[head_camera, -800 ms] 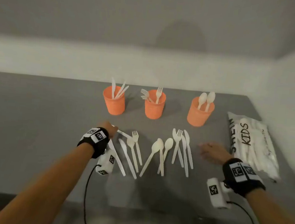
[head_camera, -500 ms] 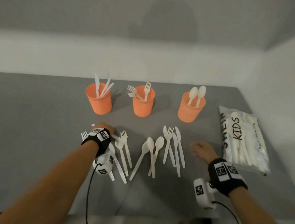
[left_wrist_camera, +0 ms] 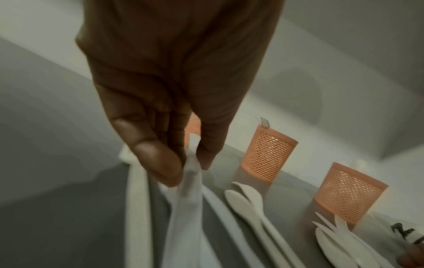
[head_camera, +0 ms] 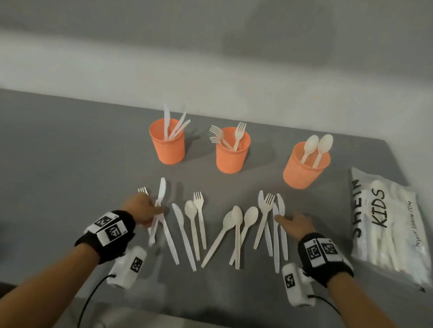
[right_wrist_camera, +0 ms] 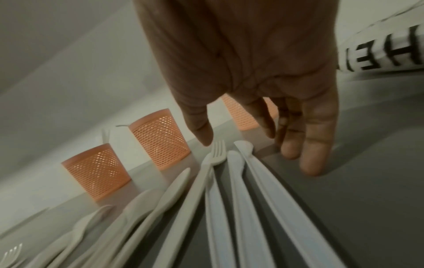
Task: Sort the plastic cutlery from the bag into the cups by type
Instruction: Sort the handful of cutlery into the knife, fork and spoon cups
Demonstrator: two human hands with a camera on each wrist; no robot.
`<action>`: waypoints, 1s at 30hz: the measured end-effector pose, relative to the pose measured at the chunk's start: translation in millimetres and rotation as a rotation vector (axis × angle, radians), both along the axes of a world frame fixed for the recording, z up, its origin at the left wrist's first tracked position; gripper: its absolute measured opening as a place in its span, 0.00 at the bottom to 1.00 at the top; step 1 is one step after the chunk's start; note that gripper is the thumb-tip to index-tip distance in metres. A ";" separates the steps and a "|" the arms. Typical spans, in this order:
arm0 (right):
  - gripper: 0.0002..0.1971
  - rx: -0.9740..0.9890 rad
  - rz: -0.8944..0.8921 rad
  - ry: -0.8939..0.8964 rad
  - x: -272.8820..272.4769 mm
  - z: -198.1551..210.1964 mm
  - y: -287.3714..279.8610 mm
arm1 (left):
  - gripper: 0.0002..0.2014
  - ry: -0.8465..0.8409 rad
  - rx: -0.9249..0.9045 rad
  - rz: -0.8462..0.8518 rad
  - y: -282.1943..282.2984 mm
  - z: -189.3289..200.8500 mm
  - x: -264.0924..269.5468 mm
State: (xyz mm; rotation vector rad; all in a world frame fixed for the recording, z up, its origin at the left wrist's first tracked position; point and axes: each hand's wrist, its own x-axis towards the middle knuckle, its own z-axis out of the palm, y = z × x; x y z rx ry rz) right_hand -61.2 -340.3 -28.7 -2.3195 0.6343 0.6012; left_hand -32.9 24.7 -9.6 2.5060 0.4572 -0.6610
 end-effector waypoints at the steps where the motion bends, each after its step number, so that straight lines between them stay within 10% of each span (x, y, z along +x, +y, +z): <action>1: 0.25 -0.024 0.029 0.014 2.1 0.3 3.1 | 0.23 -0.008 0.019 0.027 10.3 -2.9 -6.3; 10: 0.35 -0.132 0.046 0.083 7.1 -2.1 17.0 | 0.20 -0.030 0.029 0.145 27.2 -29.5 -12.1; 21: 0.54 -0.124 0.159 0.125 5.3 1.3 83.5 | 0.17 0.074 -0.400 0.066 -105.1 -15.7 -20.9; 30: 0.40 -0.321 0.274 0.034 4.3 3.6 108.6 | 0.10 0.328 -0.764 0.191 -149.1 -3.1 -19.8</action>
